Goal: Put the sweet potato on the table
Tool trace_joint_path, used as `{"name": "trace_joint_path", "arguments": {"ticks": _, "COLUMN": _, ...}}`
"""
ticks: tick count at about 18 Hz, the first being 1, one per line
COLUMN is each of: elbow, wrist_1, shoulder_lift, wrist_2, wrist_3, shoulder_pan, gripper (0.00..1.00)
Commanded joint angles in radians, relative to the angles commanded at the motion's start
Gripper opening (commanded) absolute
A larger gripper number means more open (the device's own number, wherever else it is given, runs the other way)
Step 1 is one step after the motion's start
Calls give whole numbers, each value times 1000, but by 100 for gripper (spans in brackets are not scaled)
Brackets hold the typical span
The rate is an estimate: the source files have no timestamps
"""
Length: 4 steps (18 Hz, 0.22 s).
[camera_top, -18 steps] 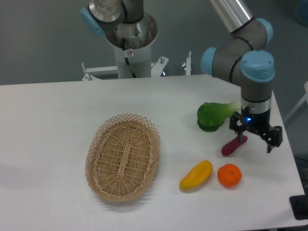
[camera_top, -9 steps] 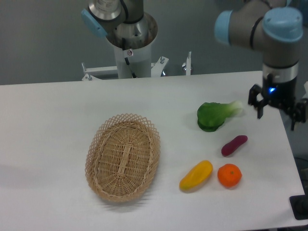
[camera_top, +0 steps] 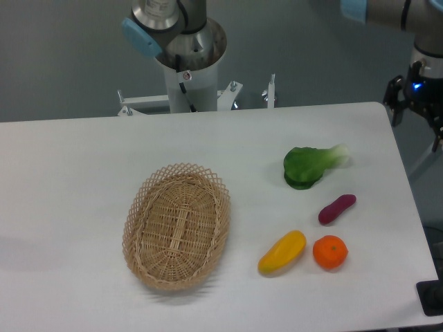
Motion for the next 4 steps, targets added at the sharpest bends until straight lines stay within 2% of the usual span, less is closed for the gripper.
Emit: {"name": "trace_joint_path", "arguments": {"ticks": 4, "elbow": -5, "wrist_1": 2, "shoulder_lift": 11, "wrist_2": 0, "wrist_3": -6, "shoulder_pan": -9, "gripper": 100}}
